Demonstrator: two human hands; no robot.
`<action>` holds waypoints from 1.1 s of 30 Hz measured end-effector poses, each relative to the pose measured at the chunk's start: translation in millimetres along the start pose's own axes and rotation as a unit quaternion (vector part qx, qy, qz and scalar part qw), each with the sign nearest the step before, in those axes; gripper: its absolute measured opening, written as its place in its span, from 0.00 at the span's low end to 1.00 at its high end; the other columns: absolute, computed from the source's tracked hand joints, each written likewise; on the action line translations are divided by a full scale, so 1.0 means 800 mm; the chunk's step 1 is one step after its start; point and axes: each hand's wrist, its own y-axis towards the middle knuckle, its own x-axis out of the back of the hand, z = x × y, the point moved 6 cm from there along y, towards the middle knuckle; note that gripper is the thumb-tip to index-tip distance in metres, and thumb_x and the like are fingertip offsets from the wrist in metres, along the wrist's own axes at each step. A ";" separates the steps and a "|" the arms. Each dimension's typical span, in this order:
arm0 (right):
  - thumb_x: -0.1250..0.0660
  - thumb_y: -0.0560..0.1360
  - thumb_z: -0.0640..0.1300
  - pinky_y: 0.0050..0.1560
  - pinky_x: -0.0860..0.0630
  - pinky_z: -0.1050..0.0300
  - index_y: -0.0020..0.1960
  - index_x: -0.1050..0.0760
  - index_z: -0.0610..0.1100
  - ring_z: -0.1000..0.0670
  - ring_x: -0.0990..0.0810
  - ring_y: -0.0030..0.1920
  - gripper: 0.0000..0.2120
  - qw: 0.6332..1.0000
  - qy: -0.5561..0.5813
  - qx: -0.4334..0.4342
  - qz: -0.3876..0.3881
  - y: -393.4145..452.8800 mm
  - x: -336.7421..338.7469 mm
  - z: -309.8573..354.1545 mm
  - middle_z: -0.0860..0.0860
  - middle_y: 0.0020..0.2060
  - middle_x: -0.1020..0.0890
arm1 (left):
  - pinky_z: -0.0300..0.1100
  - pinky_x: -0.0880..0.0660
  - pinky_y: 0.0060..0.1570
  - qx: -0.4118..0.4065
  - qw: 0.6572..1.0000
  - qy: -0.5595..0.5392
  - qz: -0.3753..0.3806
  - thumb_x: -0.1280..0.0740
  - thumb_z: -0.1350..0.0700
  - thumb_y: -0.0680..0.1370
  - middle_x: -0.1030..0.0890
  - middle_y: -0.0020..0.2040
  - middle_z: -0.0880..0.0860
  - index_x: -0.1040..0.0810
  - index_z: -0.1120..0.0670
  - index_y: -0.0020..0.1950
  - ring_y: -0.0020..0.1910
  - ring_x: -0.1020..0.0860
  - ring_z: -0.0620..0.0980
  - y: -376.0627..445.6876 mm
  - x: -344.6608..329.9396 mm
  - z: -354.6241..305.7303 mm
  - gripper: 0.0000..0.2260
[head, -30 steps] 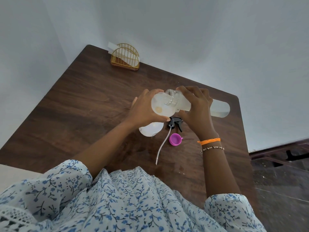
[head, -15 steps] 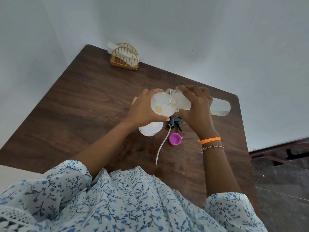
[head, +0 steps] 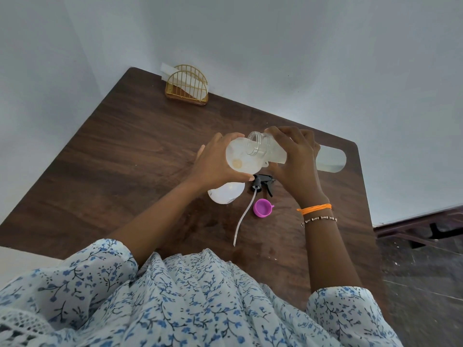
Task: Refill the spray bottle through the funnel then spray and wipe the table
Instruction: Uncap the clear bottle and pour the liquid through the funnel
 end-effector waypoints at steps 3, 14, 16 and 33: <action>0.25 0.63 0.44 0.52 0.42 0.53 0.61 0.25 0.48 0.43 0.30 0.56 0.27 1.000 0.008 0.000 0.003 0.000 0.002 0.000 0.49 0.56 0.22 | 0.58 0.34 0.64 0.000 1.000 -0.001 -0.001 0.22 0.42 0.60 0.30 0.62 0.49 0.35 0.44 0.68 0.59 0.30 0.48 0.000 0.000 0.000 0.39; 0.23 0.63 0.42 0.53 0.42 0.52 0.61 0.25 0.48 0.45 0.31 0.56 0.28 1.000 0.008 -0.006 0.001 0.000 0.002 -0.003 0.50 0.56 0.22 | 0.59 0.34 0.65 0.001 1.000 0.005 0.001 0.22 0.43 0.61 0.30 0.63 0.49 0.35 0.44 0.68 0.60 0.30 0.49 -0.001 0.001 -0.002 0.39; 0.23 0.63 0.42 0.53 0.41 0.52 0.62 0.25 0.49 0.45 0.31 0.55 0.28 1.000 0.010 -0.007 0.000 0.000 0.002 -0.004 0.50 0.56 0.22 | 0.59 0.34 0.65 0.002 1.000 0.006 0.002 0.22 0.42 0.61 0.30 0.63 0.49 0.35 0.44 0.68 0.60 0.30 0.49 -0.001 0.001 -0.001 0.39; 0.24 0.64 0.41 0.52 0.40 0.51 0.61 0.25 0.49 0.45 0.31 0.55 0.27 1.000 0.001 -0.008 -0.009 -0.001 0.003 -0.008 0.51 0.56 0.22 | 0.60 0.36 0.66 0.003 1.000 -0.001 0.004 0.22 0.43 0.61 0.30 0.63 0.49 0.35 0.44 0.68 0.60 0.31 0.48 -0.002 0.002 -0.002 0.39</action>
